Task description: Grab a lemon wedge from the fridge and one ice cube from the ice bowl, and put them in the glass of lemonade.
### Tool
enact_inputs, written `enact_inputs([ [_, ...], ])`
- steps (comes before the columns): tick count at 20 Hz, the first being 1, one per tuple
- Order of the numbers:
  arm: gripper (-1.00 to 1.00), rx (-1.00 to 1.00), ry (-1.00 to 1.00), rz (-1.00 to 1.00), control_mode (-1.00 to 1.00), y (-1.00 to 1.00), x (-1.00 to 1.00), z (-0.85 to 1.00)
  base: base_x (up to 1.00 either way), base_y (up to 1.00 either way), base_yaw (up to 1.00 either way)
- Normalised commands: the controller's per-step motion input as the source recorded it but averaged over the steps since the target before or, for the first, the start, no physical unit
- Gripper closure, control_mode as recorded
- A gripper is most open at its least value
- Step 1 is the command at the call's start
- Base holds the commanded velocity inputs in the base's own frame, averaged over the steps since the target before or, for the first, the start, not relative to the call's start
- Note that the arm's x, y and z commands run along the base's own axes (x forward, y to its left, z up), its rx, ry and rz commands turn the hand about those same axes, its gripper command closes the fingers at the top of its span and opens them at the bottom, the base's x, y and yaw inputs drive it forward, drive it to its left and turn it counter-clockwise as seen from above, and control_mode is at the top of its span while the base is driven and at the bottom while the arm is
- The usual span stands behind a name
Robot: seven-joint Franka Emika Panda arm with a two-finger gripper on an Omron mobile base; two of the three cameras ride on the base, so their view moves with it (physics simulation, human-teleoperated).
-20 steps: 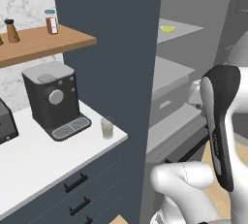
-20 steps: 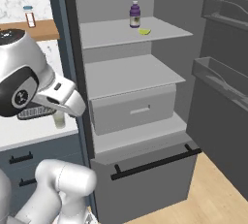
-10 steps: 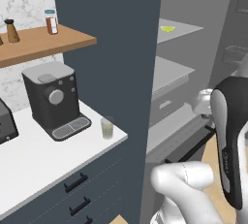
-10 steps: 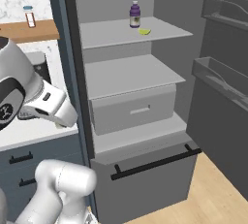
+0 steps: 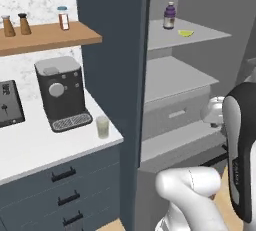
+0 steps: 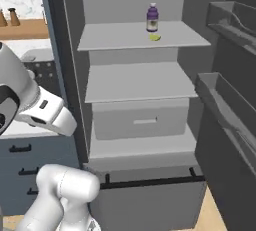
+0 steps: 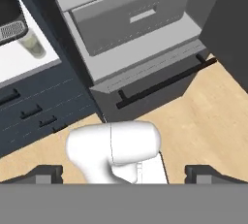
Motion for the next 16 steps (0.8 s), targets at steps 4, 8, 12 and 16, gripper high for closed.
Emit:
enact_inputs([
  [4, -1.0, 0.0, 0.0, 0.0, 1.0, 0.0, 0.0, 0.0, 0.01, -0.89, 0.66],
  [8, -1.0, 0.0, 0.0, 0.0, 1.0, 0.0, 0.0, 0.0, 0.27, -0.64, 0.39],
  [12, -1.0, 0.0, 0.0, 0.0, 1.0, 0.0, 0.0, 0.0, 0.44, -0.39, 0.29],
  [16, -1.0, 0.0, 0.0, 0.0, 1.0, 0.0, 0.0, 0.0, 0.53, -0.04, 0.08],
])
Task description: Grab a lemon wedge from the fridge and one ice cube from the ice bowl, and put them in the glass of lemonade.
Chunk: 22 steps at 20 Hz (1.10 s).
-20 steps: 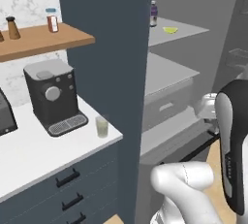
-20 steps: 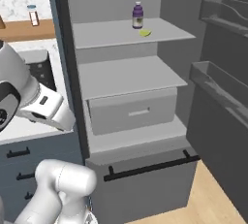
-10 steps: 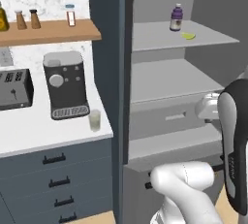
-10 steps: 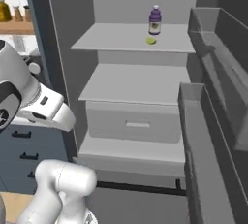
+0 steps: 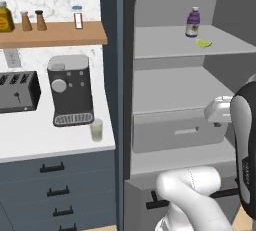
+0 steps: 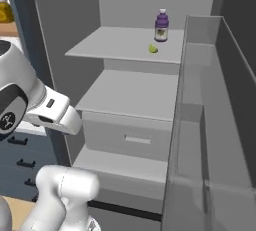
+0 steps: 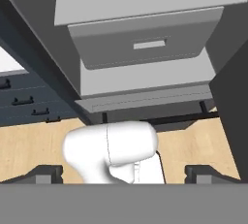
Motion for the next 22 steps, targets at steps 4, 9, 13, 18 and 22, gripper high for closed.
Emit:
enact_inputs([
  [4, -1.0, 0.0, 0.0, 0.0, 1.0, 0.0, 0.0, 0.0, 0.63, -0.24, 0.04],
  [9, -1.0, 0.0, 0.0, 0.0, 1.0, 0.0, 0.0, 0.0, 0.0, -0.1, 0.0],
  [13, -1.0, 0.0, -0.03, 0.0, -1.0, -0.12, -0.06, 0.0, -0.07, 0.0, 0.0],
  [18, -1.0, 0.12, -0.03, -0.05, -1.0, -0.57, 0.02, 0.18, 0.0, 0.0, 0.0],
  [22, -1.0, 0.17, -0.08, 0.0, -1.0, -0.4, -0.16, 0.16, 0.0, 0.0, 0.0],
])
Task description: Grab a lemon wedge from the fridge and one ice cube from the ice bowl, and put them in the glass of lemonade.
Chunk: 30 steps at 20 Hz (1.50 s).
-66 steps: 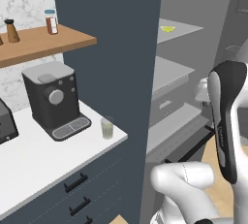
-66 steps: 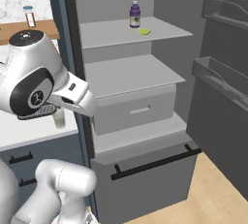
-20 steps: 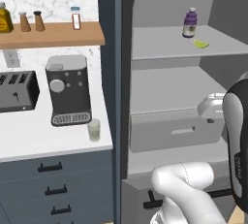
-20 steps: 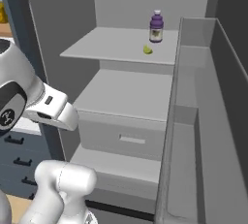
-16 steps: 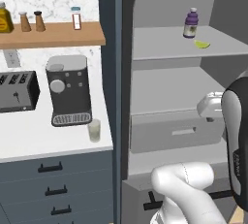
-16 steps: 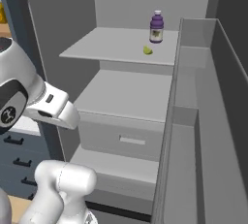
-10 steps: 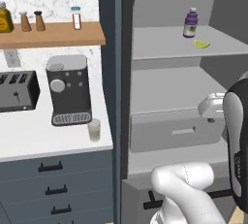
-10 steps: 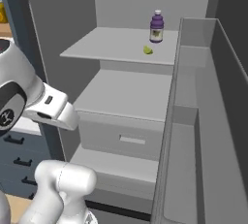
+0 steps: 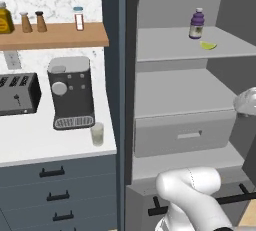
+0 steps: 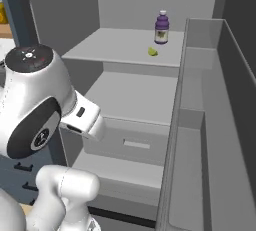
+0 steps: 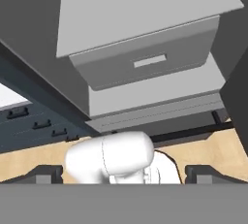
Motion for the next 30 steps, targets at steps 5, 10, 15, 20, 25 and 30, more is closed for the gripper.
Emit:
enact_inputs([
  [5, -1.0, -0.03, -0.28, -0.03, -1.0, 0.03, -0.69, 0.19, 0.0, 0.0, 0.0],
  [10, -1.0, -0.27, -0.16, 0.0, -1.0, 0.39, -0.29, 0.98, 0.0, 0.0, 0.0],
  [15, -1.0, -0.19, 0.0, 0.0, -1.0, 0.08, 0.39, 0.77, 0.0, 0.0, 0.0],
  [20, -1.0, -0.01, -0.03, -0.01, -1.0, -0.03, 0.7, 0.1, 0.0, 0.0, 0.0],
  [25, -1.0, 0.02, -0.04, -0.09, -1.0, -0.23, 0.9, -0.11, 0.0, 0.0, 0.0],
  [30, -1.0, 0.0, -0.01, -0.01, -1.0, -0.28, 1.0, -0.14, 0.0, 0.0, 0.0],
])
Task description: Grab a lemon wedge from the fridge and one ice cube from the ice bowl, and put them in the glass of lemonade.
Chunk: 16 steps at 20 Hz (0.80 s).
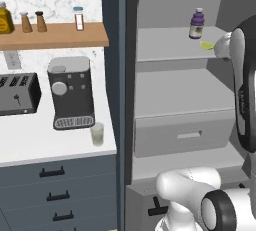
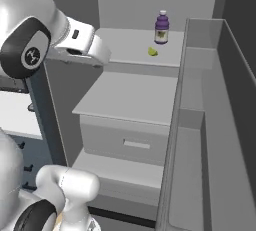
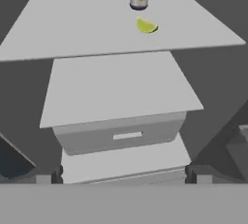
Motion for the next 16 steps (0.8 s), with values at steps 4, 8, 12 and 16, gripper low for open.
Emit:
enact_inputs([
  [4, -1.0, 0.0, -0.07, 0.0, -1.0, -0.18, 1.0, -0.01, 0.0, 0.0, 0.0],
  [8, -1.0, 0.0, -0.24, 0.03, -1.0, -0.01, 0.86, 0.0, 0.0, 0.0, 0.0],
  [12, -1.0, 0.0, -0.22, 0.09, -1.0, 0.0, 0.92, 0.0, 0.0, 0.0, 0.0],
  [16, -1.0, 0.0, -0.07, 0.0, -1.0, -0.16, 0.2, -0.02, 0.0, 0.0, 0.0],
])
